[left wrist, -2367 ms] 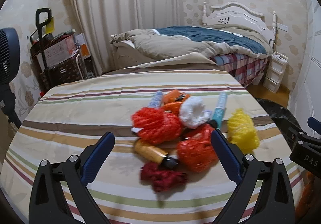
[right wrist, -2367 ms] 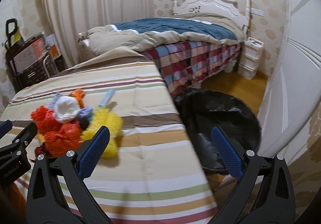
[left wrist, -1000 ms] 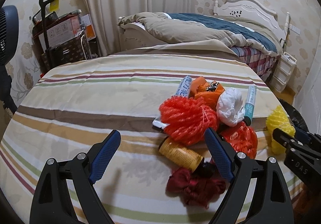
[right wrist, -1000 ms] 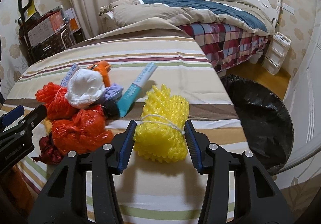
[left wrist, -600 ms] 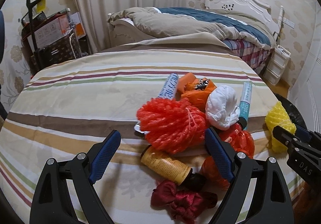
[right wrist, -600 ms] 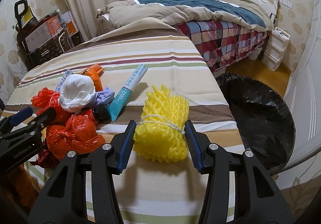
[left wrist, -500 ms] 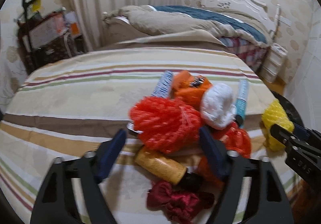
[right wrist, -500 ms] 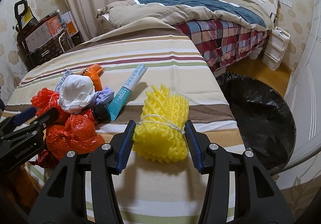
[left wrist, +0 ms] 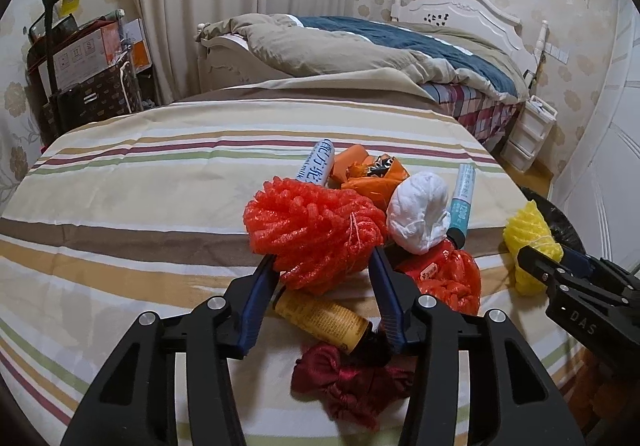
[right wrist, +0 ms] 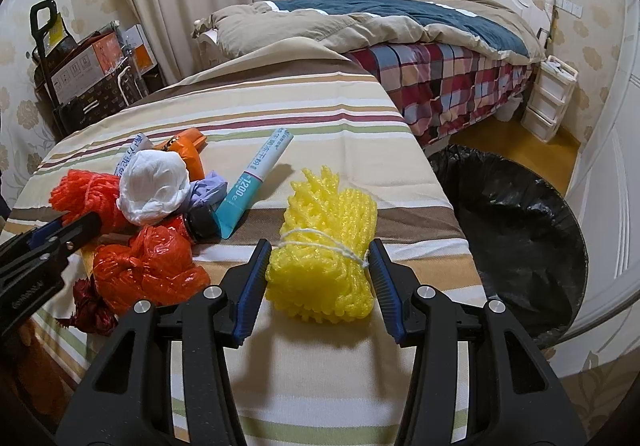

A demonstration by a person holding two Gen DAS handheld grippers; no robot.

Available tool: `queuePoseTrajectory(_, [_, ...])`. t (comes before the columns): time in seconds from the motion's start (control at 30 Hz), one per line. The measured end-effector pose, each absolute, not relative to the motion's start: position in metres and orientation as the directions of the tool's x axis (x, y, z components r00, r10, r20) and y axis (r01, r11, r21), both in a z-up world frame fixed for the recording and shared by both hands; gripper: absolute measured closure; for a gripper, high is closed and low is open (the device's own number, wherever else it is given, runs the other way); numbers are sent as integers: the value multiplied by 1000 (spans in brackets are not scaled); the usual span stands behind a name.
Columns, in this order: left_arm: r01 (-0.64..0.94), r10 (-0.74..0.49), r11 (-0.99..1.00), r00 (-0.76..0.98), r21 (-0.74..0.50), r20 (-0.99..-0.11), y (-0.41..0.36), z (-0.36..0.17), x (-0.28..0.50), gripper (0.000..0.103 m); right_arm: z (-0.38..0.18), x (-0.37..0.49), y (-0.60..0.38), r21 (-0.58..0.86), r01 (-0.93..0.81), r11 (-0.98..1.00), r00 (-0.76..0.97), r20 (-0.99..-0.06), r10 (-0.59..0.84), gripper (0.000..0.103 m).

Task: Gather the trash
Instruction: 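Grasp the red mesh net with the left gripper while the right lifts the yellow net, then carry both nets over the black bin and open both grippers to drop them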

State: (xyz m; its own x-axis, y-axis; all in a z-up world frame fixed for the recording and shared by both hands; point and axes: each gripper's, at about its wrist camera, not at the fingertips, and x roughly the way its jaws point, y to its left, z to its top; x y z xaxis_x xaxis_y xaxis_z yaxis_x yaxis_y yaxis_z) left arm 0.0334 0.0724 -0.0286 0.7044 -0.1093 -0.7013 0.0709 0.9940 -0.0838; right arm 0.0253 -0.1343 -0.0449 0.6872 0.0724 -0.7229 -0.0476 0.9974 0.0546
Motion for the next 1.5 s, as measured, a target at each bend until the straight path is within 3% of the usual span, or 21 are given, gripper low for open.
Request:
queuePoseTrajectory(0.63, [100, -151, 988, 784, -118, -602, 61, 13, 14, 57, -20, 4, -156, 42, -6, 999, 742, -669, 32, 57])
queuePoseTrajectory(1.17, [338, -318, 938, 751, -77, -578, -68, 4, 50, 57, -17, 10, -261, 19, 219, 975, 753, -640, -157, 57])
queuePoseTrajectory(1.5, [398, -338, 916, 703, -48, -626, -132, -22, 84, 57, -35, 29, -313, 35, 287, 957, 731, -654, -194, 56])
